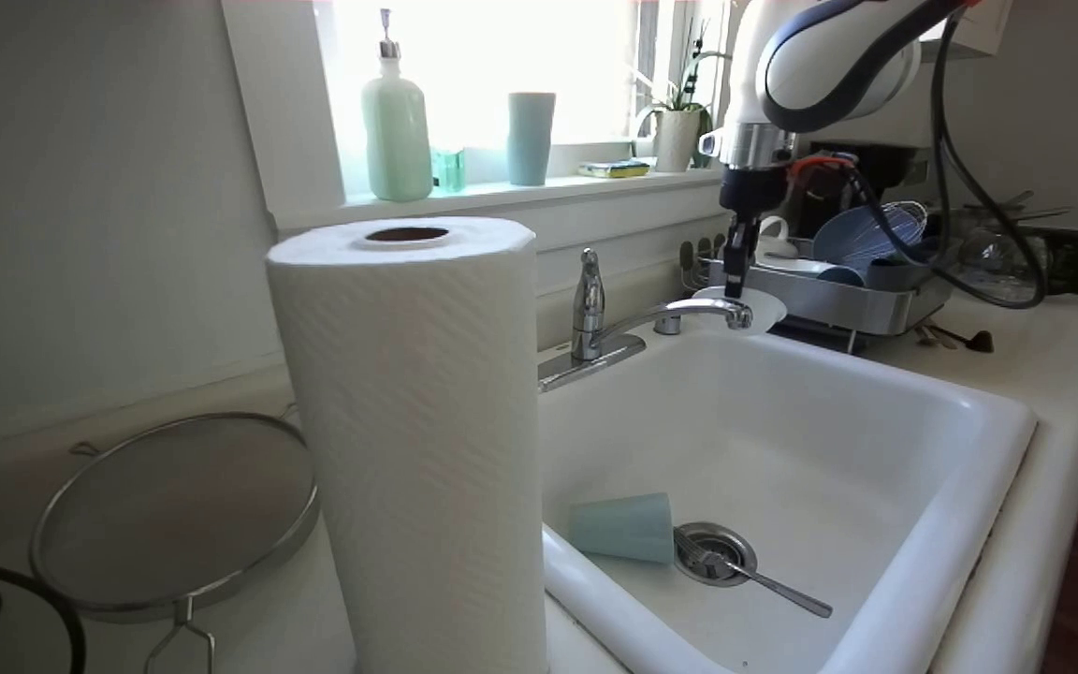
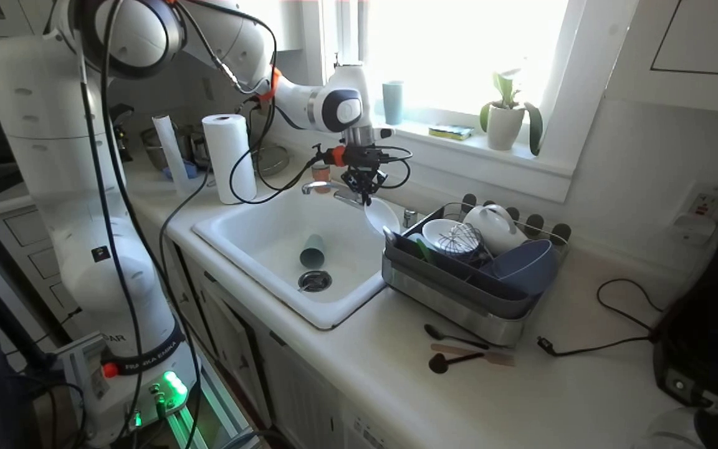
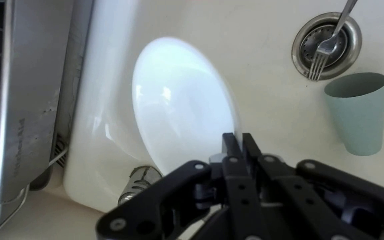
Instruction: Remove a white plate from the dishes drying rack and place it in the sink
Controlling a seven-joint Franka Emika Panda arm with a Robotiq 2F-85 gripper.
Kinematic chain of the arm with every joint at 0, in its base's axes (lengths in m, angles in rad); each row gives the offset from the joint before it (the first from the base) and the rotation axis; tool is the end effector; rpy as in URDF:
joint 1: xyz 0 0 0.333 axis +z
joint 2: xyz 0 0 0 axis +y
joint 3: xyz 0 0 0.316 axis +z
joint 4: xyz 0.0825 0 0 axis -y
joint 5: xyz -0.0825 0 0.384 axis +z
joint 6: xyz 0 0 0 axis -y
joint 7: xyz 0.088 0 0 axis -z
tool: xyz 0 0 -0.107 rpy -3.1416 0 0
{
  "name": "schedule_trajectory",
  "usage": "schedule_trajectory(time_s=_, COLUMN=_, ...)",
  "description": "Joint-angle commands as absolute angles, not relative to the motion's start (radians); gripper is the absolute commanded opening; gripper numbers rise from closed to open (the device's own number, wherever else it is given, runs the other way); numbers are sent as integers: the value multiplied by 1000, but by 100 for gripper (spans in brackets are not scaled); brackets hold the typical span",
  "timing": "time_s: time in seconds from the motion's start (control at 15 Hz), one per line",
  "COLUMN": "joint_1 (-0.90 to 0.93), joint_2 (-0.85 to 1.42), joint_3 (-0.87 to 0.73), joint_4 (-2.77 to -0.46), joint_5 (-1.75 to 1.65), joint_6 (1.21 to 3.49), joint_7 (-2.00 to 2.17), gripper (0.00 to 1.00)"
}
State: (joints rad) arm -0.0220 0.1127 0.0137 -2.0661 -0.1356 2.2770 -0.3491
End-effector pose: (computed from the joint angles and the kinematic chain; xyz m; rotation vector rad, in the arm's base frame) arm 0.5780 -0.0082 0.3884 2.9503 0.6344 0.1175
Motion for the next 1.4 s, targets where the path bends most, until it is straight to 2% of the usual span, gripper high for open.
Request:
schedule_trajectory(time_s=0.0, joint_1=-20, joint_2=111, joint_3=12, joint_4=-2065, joint_5=-135, joint_6=2275, joint_7=-350, gripper=6)
schedule_trajectory(time_s=0.07, joint_1=-20, joint_2=110, joint_3=12, joint_4=-2065, joint_5=-135, joint_6=2275, joint_7=-350, gripper=6)
schedule_trajectory(time_s=0.13, joint_1=-20, joint_2=110, joint_3=12, joint_4=-2065, joint_5=-134, joint_6=2275, joint_7=-351, gripper=2)
schedule_trajectory(time_s=0.6, joint_1=40, joint_2=222, joint_3=47, joint_4=-2067, joint_5=-204, joint_6=2251, joint_7=-266, gripper=2)
schedule_trajectory(time_s=1.33, joint_1=63, joint_2=399, joint_3=-17, joint_4=-2061, joint_5=-415, joint_6=2314, joint_7=-116, gripper=2)
